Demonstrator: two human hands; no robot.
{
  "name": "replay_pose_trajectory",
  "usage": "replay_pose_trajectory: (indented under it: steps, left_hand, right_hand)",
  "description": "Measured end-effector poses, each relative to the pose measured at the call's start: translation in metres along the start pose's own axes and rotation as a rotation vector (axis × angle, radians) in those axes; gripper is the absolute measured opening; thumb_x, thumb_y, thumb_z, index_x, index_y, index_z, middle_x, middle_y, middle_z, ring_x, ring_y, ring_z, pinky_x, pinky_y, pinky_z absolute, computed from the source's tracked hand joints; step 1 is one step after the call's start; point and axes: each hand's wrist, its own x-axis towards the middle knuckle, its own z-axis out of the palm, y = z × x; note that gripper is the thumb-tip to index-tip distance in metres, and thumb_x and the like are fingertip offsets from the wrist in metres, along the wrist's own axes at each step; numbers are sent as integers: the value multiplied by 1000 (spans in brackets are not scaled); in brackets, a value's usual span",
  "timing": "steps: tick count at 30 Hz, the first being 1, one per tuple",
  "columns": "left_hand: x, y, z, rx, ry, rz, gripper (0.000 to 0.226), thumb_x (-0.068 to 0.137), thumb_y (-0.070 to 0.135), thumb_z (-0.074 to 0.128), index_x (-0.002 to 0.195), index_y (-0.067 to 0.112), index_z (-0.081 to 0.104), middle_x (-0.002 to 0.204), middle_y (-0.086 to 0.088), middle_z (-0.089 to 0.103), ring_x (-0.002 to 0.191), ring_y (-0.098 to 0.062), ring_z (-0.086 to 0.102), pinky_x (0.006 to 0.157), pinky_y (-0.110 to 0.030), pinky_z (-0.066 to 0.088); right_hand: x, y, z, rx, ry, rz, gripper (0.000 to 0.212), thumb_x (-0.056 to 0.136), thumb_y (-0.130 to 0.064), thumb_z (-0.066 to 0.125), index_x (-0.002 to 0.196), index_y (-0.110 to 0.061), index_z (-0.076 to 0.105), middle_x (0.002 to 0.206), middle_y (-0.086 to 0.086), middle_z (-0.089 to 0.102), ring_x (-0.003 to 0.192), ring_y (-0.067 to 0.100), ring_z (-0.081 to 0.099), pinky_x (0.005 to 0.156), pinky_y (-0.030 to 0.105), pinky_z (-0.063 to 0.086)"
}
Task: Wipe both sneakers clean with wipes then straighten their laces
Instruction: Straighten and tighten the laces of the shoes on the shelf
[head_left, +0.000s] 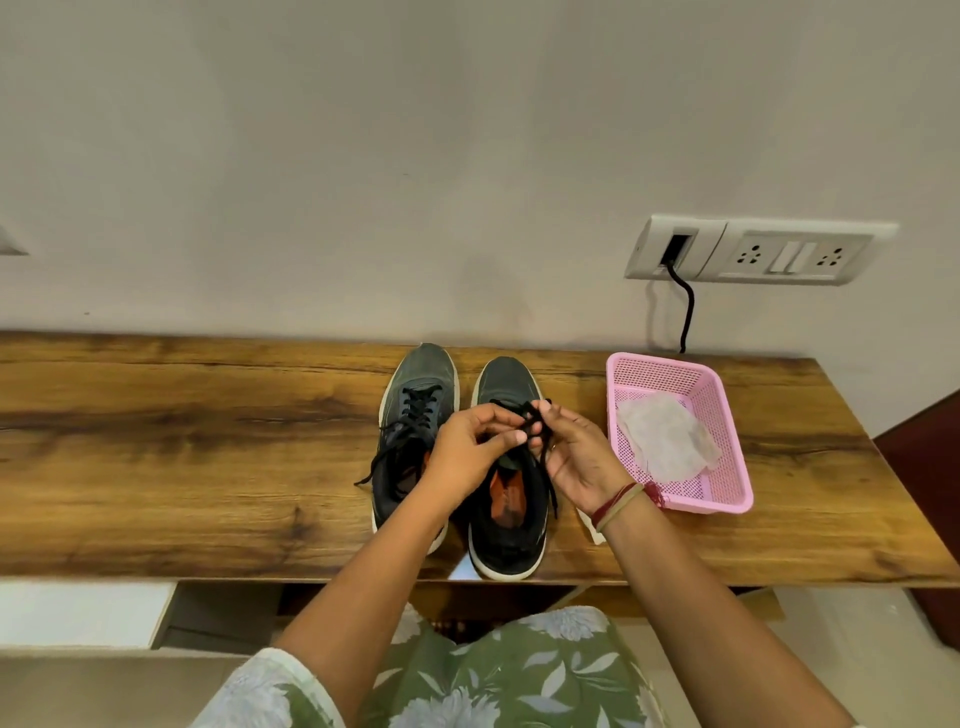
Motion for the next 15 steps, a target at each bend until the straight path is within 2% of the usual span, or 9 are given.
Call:
replay_pose_trajectory:
  steps: [3, 6, 8, 10, 13, 15]
  left_hand:
    - [-2, -3, -5, 280, -31, 65, 17, 89, 17, 65, 104, 17, 73, 96, 6, 73, 95, -5, 66, 87, -22, 49]
    - [2, 2, -7, 313, -24, 47, 13, 91, 17, 61, 97, 19, 73, 90, 6, 72, 91, -10, 66, 85, -28, 50]
    - [5, 4, -9, 297, -26, -1, 11, 90, 19, 63, 94, 22, 72, 90, 4, 72, 89, -11, 66, 87, -34, 52]
    - [6, 6, -10, 276, -22, -32, 10, 88, 19, 67, 95, 22, 73, 90, 2, 73, 89, -12, 67, 88, -36, 53]
    - [3, 7, -9, 230, 22, -35, 13, 85, 17, 71, 97, 19, 75, 87, 6, 73, 88, -8, 68, 88, -32, 54]
    - [1, 7, -10, 206, 40, -35, 16, 84, 16, 72, 99, 17, 75, 88, 7, 73, 88, -5, 67, 88, -28, 54]
  right_hand:
    - [0, -1, -1, -69, -50, 15, 15, 94, -6, 48, 87, -3, 61, 72, 5, 59, 60, 6, 54, 54, 13, 48]
    - [-1, -4, -9, -365, -131, -85, 16, 88, -1, 57, 77, -8, 67, 69, 1, 62, 64, 6, 59, 61, 14, 50]
    - [-1, -10, -16, -778, -136, -278, 14, 78, 1, 69, 75, -12, 71, 73, -3, 66, 70, 7, 63, 68, 18, 52]
    - [1, -12, -21, -1138, -56, -496, 17, 72, -2, 76, 80, -17, 74, 77, -6, 63, 75, 9, 63, 72, 20, 51]
    - [-3, -5, -17, -1378, -5, -735, 16, 73, -3, 75, 85, -15, 76, 77, -14, 53, 74, 10, 58, 66, 17, 47]
    - [-5, 4, -17, -1432, -3, -863, 14, 74, -1, 73, 87, -9, 74, 78, -8, 52, 72, 12, 57, 64, 21, 47]
